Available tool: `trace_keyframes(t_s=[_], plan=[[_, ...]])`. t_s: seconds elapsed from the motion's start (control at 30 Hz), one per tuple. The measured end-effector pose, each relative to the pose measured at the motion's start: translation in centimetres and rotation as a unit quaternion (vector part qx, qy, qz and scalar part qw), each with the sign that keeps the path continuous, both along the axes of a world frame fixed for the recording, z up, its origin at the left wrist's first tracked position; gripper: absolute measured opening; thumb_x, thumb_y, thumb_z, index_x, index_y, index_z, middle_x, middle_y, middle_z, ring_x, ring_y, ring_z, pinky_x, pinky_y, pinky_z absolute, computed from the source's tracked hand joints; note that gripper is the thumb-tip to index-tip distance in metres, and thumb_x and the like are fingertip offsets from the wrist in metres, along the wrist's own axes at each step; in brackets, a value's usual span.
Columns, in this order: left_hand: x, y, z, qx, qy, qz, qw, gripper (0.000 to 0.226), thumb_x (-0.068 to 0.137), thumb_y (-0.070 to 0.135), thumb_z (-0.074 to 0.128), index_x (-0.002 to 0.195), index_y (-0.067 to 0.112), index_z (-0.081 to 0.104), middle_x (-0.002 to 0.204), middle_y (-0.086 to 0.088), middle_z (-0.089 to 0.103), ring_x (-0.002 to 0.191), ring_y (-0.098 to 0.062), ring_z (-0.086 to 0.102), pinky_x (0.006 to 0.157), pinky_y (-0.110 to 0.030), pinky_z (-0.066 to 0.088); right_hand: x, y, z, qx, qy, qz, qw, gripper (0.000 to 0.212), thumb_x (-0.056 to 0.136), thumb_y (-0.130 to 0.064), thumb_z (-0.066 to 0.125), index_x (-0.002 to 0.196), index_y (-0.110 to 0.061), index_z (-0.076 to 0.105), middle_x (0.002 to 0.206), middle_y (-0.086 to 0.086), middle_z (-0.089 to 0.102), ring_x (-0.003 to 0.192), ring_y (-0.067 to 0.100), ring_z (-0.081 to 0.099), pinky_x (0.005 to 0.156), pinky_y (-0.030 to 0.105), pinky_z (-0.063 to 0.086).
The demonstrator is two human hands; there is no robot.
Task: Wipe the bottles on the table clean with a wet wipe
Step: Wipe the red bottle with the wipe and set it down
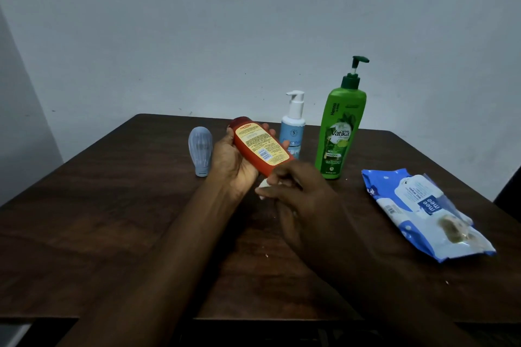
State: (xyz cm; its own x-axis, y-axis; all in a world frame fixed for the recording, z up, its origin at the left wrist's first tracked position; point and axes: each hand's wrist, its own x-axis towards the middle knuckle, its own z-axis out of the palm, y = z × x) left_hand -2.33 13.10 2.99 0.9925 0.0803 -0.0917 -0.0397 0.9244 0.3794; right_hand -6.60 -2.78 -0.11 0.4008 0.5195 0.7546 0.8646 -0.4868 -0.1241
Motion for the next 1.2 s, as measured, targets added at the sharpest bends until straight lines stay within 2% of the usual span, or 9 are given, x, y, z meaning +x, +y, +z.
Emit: trace_keyframes(t_s=[0.07,0.2,0.4,0.53,0.63,0.83,1.03,1.13,1.2], plan=[[0.0,0.0,0.1,-0.009,0.002,0.001,1.000,0.051,0.108,0.042,0.033,0.129,-0.002,0.049,0.115,-0.024,0.064,0.107,-0.034,0.062,0.078,-0.061,0.049,0.6,-0.9,-0.5,0.026,-0.006,-0.009,1.000,0.030,0.080,0.004,0.073,0.105,-0.012,0.076,0.113,0.008,0.062,0.106,0.019,0.060,0.090,0.030,0.054],[-0.2,-0.1,0.2,-0.031,0.008,-0.006,0.999,0.046,0.108,0.040,0.035,0.111,-0.004,0.051,0.108,-0.025,0.066,0.117,-0.033,0.060,0.076,-0.059,0.048,1.7,-2.3,-0.2,0.135,0.015,-0.042,0.990,0.022,0.082,0.006,0.071,0.098,-0.009,0.075,0.107,0.007,0.064,0.101,0.008,0.058,0.092,0.007,0.042],[-0.1,-0.1,0.1,-0.052,-0.004,-0.013,0.999,0.040,0.108,0.037,0.039,0.105,-0.001,0.049,0.137,-0.025,0.058,0.130,-0.035,0.056,0.079,-0.067,0.043,1.6,-1.0,0.2,0.272,0.116,-0.019,0.955,0.012,0.090,-0.012,0.075,0.102,-0.015,0.073,0.103,-0.004,0.068,0.102,0.012,0.066,0.082,0.039,0.058],[0.1,-0.2,0.0,-0.032,-0.002,-0.004,0.999,0.032,0.108,0.028,0.040,0.101,-0.001,0.048,0.117,-0.029,0.061,0.099,-0.035,0.064,0.090,-0.061,0.045,1.6,0.0,1.1,0.314,0.135,-0.013,0.940,0.017,0.091,-0.023,0.074,0.107,-0.015,0.076,0.105,-0.004,0.069,0.104,0.012,0.067,0.082,0.039,0.060],[0.3,-0.2,-0.1,-0.023,0.005,0.009,1.000,0.030,0.108,0.027,0.040,0.103,-0.002,0.048,0.118,-0.029,0.060,0.093,-0.033,0.063,0.105,-0.055,0.042,1.5,0.3,1.6,0.296,0.094,-0.027,0.950,0.018,0.091,-0.018,0.074,0.109,-0.015,0.076,0.104,-0.001,0.068,0.101,0.010,0.066,0.081,0.035,0.059],[0.3,-0.1,-0.2,-0.001,0.008,0.005,1.000,0.036,0.109,0.030,0.037,0.124,-0.002,0.042,0.114,-0.027,0.061,0.106,-0.036,0.062,0.074,-0.062,0.044,0.5,1.3,0.9,0.193,-0.030,-0.010,0.981,0.024,0.086,-0.003,0.075,0.110,-0.006,0.075,0.106,0.009,0.067,0.101,0.012,0.062,0.090,0.022,0.051],[0.4,0.3,-0.8,-0.005,0.014,-0.036,0.999,0.041,0.107,0.037,0.040,0.111,-0.003,0.050,0.109,-0.026,0.065,0.128,-0.045,0.053,0.084,-0.064,0.043,0.7,0.4,-0.3,0.111,-0.046,0.012,0.993,0.035,0.080,0.004,0.077,0.113,-0.007,0.074,0.111,0.010,0.069,0.104,0.021,0.064,0.092,0.033,0.053],[0.6,0.2,-0.8,-0.023,0.003,-0.020,1.000,0.036,0.109,0.032,0.038,0.108,-0.002,0.050,0.115,-0.028,0.062,0.136,-0.041,0.049,0.089,-0.067,0.042,1.2,-0.5,-0.2,0.125,-0.036,-0.014,0.991,0.037,0.079,0.006,0.077,0.113,-0.007,0.074,0.111,0.011,0.068,0.105,0.018,0.063,0.095,0.025,0.051],[1.0,0.1,-0.9,-0.037,0.007,-0.010,0.999,0.034,0.109,0.030,0.038,0.108,-0.003,0.049,0.126,-0.029,0.059,0.137,-0.040,0.048,0.105,-0.065,0.038,1.3,-0.7,0.1,0.150,-0.034,-0.039,0.987,0.033,0.081,0.003,0.077,0.112,-0.007,0.075,0.109,0.011,0.068,0.104,0.015,0.063,0.094,0.018,0.049]])
